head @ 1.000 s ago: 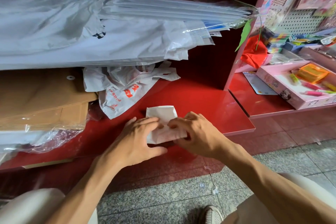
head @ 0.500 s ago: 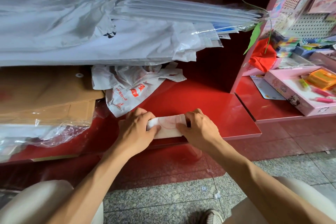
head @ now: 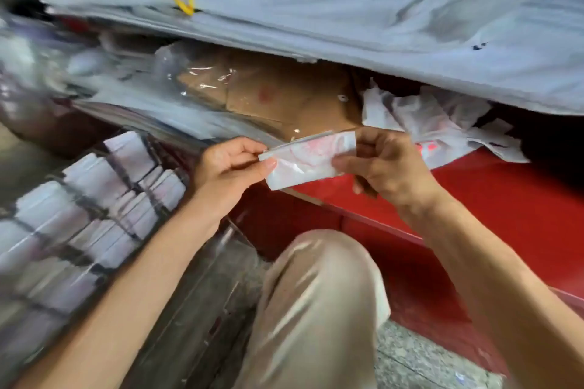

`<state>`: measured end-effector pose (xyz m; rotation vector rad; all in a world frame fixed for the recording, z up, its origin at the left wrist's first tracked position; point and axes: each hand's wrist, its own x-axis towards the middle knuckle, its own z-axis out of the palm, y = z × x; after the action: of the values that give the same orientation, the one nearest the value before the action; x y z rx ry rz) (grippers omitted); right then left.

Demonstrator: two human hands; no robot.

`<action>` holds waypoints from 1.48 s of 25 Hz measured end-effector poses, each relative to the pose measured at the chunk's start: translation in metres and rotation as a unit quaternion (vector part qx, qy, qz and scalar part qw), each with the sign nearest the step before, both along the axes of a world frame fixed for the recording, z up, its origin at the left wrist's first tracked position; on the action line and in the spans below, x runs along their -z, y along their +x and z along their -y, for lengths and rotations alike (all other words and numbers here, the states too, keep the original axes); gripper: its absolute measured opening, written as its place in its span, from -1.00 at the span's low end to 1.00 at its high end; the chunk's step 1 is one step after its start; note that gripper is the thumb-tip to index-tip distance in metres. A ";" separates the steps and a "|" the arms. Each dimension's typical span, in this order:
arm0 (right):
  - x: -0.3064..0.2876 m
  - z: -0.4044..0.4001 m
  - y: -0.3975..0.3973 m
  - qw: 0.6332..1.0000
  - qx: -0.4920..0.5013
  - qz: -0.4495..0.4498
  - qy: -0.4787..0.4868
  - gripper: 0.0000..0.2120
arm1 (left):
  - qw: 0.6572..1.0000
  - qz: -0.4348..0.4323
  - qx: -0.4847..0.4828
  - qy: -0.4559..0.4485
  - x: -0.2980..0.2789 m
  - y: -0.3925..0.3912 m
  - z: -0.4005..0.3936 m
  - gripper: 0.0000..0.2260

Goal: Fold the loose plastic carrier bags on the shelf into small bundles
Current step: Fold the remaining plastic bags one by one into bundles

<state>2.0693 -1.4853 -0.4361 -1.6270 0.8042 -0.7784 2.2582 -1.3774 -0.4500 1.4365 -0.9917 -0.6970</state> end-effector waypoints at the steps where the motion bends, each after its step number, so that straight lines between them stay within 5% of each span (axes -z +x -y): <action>1: -0.004 -0.012 0.036 0.998 -0.055 -0.018 0.020 -0.89 | 0.999 0.006 -0.044 0.012 0.005 0.026 -0.026 -0.88; 4: -0.002 -0.061 0.143 0.979 -0.178 -0.047 0.085 -0.87 | 0.983 -0.017 -0.180 0.030 0.024 0.093 -0.106 -0.84; 8: 0.040 -0.119 0.234 0.966 -0.212 -0.065 0.132 -0.93 | 0.949 -0.031 -0.305 0.069 0.073 0.144 -0.200 -0.86; 12: 0.097 -0.152 0.277 0.966 -0.190 -0.100 0.145 -0.90 | 0.880 0.085 -0.346 0.313 0.173 0.155 -0.291 -0.79; 15: 0.135 -0.170 0.299 0.966 -0.216 -0.129 0.063 -0.87 | 0.877 0.113 -0.278 0.376 0.221 0.138 -0.318 -0.41; 17: 0.150 -0.184 0.310 0.950 -0.249 -0.173 -0.072 -0.88 | 0.880 0.150 -0.267 0.364 0.234 0.133 -0.317 -0.41; 19: 0.163 -0.201 0.319 0.894 -0.296 -0.250 -0.225 -0.77 | 0.874 0.170 -0.269 0.368 0.240 0.134 -0.317 -0.43; 21: 0.170 -0.219 0.325 0.796 -0.360 -0.339 -0.350 -0.69 | 0.877 0.185 -0.259 0.360 0.243 0.132 -0.318 -0.41; 24: 0.186 -0.241 0.334 0.691 -0.405 -0.422 -0.425 -0.64 | 0.878 0.205 -0.237 0.361 0.246 0.132 -0.321 -0.35; 30: 0.169 -0.218 0.327 0.734 -0.391 -0.386 -0.398 -0.55 | 0.872 0.298 -0.231 0.313 0.261 0.116 -0.322 -0.43; 32: 0.134 -0.188 0.312 0.775 -0.358 -0.342 -0.394 -0.55 | 0.875 0.324 -0.197 0.301 0.260 0.106 -0.311 -0.46; 37: 0.049 -0.100 0.220 0.845 -0.171 -0.286 -0.417 -0.39 | 0.883 0.397 -0.122 0.219 0.233 0.086 -0.237 -0.69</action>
<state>2.2890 -1.3849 -0.4849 -2.7866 0.5488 -0.3728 2.3446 -1.1407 -0.6833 2.2967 -1.2763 -0.1117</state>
